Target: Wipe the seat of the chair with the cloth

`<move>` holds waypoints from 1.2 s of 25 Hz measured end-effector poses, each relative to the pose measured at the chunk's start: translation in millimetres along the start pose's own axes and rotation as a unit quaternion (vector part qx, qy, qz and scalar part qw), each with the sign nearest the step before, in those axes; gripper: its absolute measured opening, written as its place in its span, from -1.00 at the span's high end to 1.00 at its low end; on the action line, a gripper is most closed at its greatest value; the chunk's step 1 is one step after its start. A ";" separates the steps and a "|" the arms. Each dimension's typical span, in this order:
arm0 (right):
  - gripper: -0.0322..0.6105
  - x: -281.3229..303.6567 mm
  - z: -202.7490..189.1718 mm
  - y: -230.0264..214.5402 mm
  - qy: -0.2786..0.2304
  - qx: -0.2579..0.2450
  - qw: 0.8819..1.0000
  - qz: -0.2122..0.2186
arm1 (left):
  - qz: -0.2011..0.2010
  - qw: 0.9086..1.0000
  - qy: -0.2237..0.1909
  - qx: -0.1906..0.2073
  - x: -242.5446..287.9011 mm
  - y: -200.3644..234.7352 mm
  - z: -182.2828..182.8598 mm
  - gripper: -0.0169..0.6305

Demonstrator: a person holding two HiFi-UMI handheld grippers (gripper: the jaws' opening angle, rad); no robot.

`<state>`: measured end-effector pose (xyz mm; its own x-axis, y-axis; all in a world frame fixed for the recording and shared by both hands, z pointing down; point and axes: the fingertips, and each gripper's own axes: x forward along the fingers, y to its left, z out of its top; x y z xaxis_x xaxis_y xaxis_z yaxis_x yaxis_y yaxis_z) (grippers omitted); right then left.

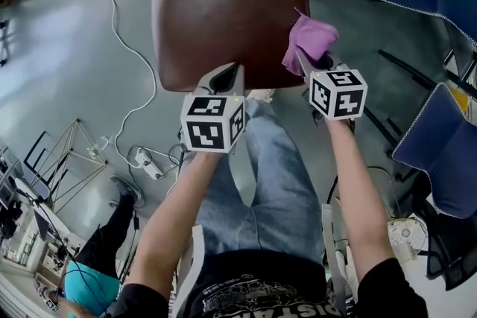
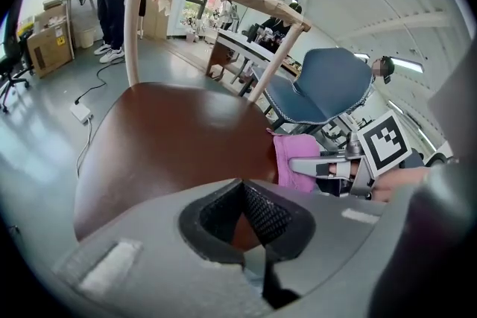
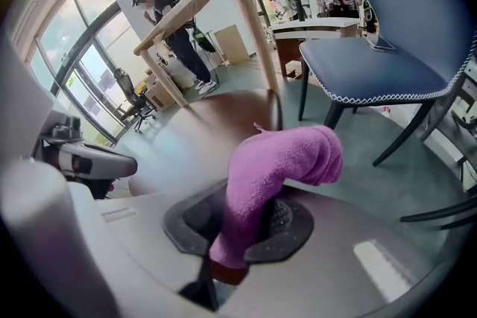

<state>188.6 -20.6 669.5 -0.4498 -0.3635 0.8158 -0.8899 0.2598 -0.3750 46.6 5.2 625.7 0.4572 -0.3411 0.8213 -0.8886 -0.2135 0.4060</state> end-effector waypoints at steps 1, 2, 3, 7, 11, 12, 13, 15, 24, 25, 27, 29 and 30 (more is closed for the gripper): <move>0.71 -1.1 -0.7 -2.9 0.000 0.002 1.000 -0.003 | 0.001 1.000 0.000 -0.001 -0.8 0.0 -1.4 0.96; 0.71 -1.6 -0.9 -4.5 0.000 0.002 1.000 -0.004 | 0.001 1.000 -0.001 -0.002 -2.0 0.4 -2.3 0.96; 0.71 -1.9 -0.2 -4.8 0.001 0.002 1.000 -0.005 | 0.001 1.000 -0.002 -0.003 -3.3 1.3 -2.8 0.96; 0.71 -6.6 9.8 15.7 -0.010 -0.005 1.000 0.004 | 0.005 1.000 -0.004 -0.007 -13.5 13.2 -5.1 0.96; 0.70 -6.4 17.3 69.3 -0.022 -0.014 0.999 0.033 | 0.012 1.000 0.000 -0.015 -30.4 38.7 -13.8 0.96; 0.71 -3.4 19.2 86.3 -0.024 -0.017 0.999 0.042 | 0.014 1.000 0.000 -0.017 -35.0 47.1 -15.8 0.96; 0.71 0.6 20.6 104.3 -0.027 -0.019 0.998 0.052 | 0.015 1.000 0.001 -0.018 -39.8 56.0 -17.9 0.96; 0.71 10.8 20.3 141.5 -0.030 -0.023 0.997 0.074 | 0.020 1.000 0.001 -0.022 -50.0 74.6 -24.2 0.96; 0.71 81.9 3.1 292.1 -0.019 -0.045 0.989 0.141 | 0.060 0.997 -0.008 -0.056 -96.8 173.9 -48.9 0.96; 0.71 88.2 2.0 303.2 -0.019 -0.046 0.988 0.144 | 0.064 0.996 -0.009 -0.059 -101.8 182.6 -51.0 0.96; 0.71 101.6 -0.9 319.6 -0.017 -0.048 0.988 0.143 | 0.070 0.996 -0.010 -0.062 -109.4 197.5 -53.7 0.96; 0.71 116.1 -7.3 329.7 -0.009 -0.054 0.989 0.137 | 0.073 0.995 -0.010 -0.063 -113.9 209.7 -56.2 0.96; 0.71 122.3 -11.9 332.9 -0.003 -0.059 0.989 0.134 | 0.073 0.995 -0.009 -0.063 -115.3 214.4 -57.6 0.96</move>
<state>-161.8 32.1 649.6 -0.6687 -0.2727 0.6917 -0.7240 0.4503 -0.5225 -198.8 51.5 641.1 0.3223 -0.3776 0.8681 -0.9427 -0.0445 0.3306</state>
